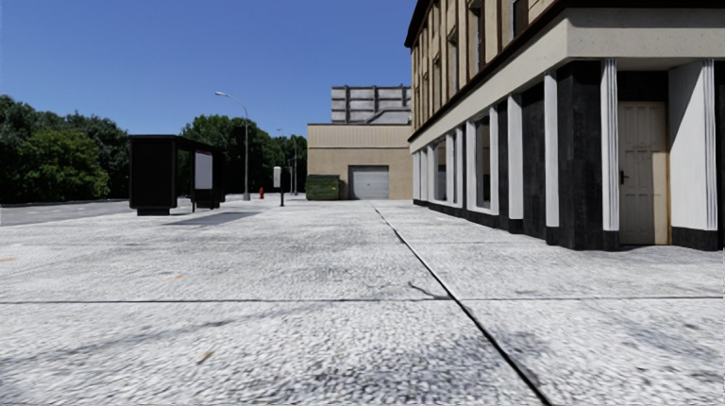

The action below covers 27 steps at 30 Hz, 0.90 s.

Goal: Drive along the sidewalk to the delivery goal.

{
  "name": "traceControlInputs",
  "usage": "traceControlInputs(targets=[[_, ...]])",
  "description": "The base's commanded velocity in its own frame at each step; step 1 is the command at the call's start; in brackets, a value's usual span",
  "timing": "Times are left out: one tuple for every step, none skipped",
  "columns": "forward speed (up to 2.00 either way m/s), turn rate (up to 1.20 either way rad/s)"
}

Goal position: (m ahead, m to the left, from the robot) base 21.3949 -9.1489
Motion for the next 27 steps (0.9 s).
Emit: traceControlInputs(targets=[[1.49,0.00],[1.49,0.00],[1.49,0.00],[1.49,0.00],[1.49,0.00],[1.49,0.00],[1.49,0.00],[1.50,0.00],[1.50,0.00],[1.50,0.00],[1.50,0.00],[1.51,0.00],[1.51,0.00],[1.51,0.00],[1.53,0.00],[1.53,0.00],[1.54,0.00],[1.54,0.00],[1.54,0.00],[1.54,0.00],[1.54,0.00],[1.54,0.00],[1.54,0.00],[1.55,0.00],[2.00,0.00],[2.00,0.00],[2.00,0.00]])
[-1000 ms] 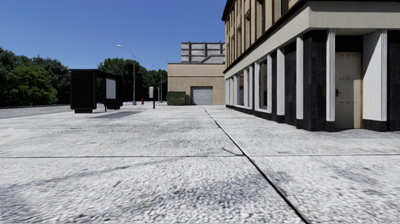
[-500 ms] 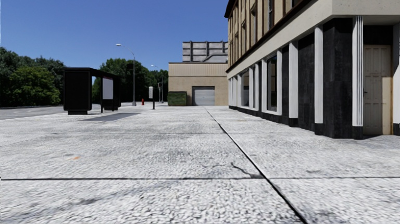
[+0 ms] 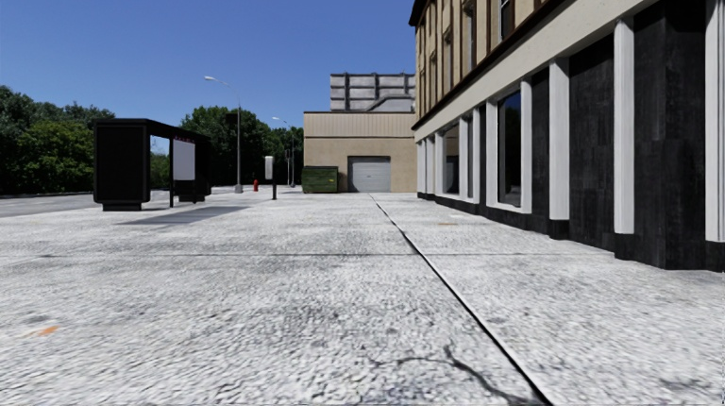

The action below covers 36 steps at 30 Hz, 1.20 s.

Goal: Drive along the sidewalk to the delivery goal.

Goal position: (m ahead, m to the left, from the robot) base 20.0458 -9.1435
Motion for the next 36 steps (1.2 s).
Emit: traceControlInputs(targets=[[2.00,0.00],[2.00,0.00],[2.00,0.00],[2.00,0.00],[2.00,0.00],[2.00,0.00],[2.00,0.00],[2.00,0.00],[2.00,0.00],[2.00,0.00],[2.00,0.00],[2.00,0.00],[2.00,0.00],[2.00,0.00],[2.00,0.00],[2.00,0.00],[2.00,0.00],[2.00,0.00],[2.00,0.00],[2.00,0.00],[2.00,0.00],[2.00,0.00],[2.00,0.00],[2.00,0.00],[2.00,0.00],[2.00,0.00],[2.00,0.00],[2.00,0.00],[2.00,0.00],[2.00,0.00],[2.00,0.00],[2.00,0.00],[2.00,0.00],[2.00,0.00],[2.00,0.00],[2.00,0.00]])
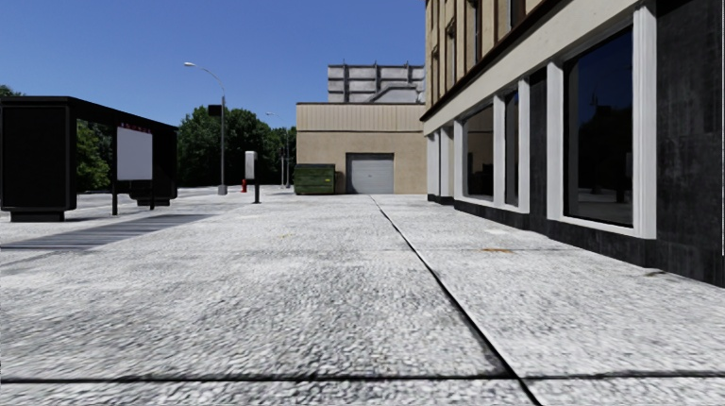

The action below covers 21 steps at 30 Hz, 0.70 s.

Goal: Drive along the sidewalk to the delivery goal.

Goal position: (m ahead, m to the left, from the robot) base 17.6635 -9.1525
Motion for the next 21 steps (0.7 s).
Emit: traceControlInputs(targets=[[2.00,0.00],[2.00,0.00],[2.00,0.00],[2.00,0.00],[2.00,0.00],[2.00,0.00],[2.00,0.00],[2.00,0.00],[2.00,0.00],[2.00,0.00],[2.00,0.00],[2.00,0.00],[2.00,0.00],[2.00,0.00],[2.00,0.00],[2.00,0.00],[2.00,0.00],[2.00,0.00],[2.00,0.00],[2.00,0.00],[2.00,0.00]])
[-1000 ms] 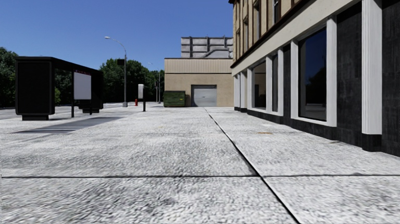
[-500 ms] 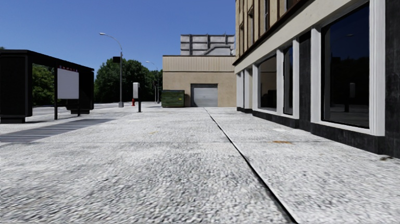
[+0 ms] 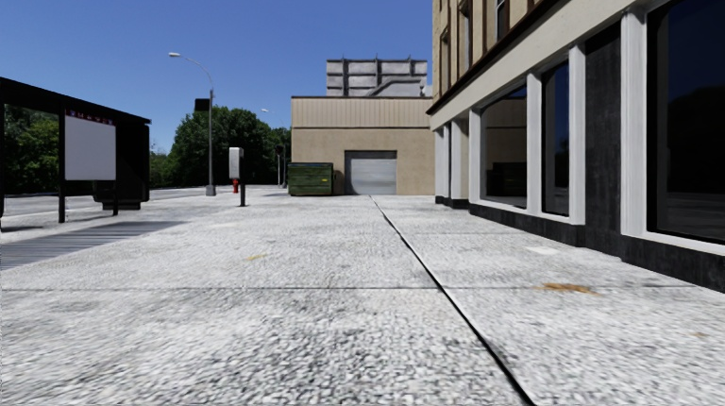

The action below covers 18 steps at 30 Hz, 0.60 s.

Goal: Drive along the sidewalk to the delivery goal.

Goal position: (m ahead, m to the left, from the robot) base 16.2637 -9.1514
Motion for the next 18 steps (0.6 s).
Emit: traceControlInputs(targets=[[2.00,0.00],[2.00,0.00],[2.00,0.00],[2.00,0.00],[2.00,0.00],[2.00,0.00],[2.00,0.00],[2.00,0.00],[2.00,0.00],[2.00,0.00],[2.00,0.00],[2.00,0.00],[2.00,0.00],[2.00,0.00],[2.00,0.00],[2.00,0.00],[2.00,0.00],[2.00,0.00]])
